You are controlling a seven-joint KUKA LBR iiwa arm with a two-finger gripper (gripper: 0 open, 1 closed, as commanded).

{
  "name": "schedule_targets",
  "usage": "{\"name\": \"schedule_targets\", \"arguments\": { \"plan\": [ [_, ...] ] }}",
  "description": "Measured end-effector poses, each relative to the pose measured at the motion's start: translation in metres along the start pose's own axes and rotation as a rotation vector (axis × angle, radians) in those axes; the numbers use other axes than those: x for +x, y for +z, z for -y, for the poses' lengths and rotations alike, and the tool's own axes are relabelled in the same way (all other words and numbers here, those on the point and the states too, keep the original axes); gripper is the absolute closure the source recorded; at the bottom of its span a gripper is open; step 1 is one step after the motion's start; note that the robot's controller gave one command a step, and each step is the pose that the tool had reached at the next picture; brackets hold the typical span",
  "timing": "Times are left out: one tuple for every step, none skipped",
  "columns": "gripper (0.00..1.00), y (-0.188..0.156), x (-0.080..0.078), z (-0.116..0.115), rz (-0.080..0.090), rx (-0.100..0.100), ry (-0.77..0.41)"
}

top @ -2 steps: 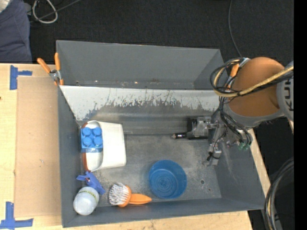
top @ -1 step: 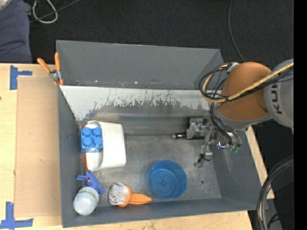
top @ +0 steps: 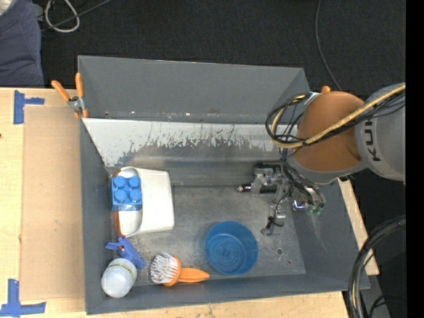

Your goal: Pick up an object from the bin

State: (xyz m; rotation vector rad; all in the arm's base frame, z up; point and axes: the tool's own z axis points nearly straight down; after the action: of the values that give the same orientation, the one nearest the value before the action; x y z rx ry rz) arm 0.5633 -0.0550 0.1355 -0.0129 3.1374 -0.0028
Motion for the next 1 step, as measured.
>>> {"name": "schedule_targets", "arguments": {
  "plan": [
    [0.00, 0.0117, 0.0055, -0.0208, -0.015, -0.003, -0.080]
  ]
}}
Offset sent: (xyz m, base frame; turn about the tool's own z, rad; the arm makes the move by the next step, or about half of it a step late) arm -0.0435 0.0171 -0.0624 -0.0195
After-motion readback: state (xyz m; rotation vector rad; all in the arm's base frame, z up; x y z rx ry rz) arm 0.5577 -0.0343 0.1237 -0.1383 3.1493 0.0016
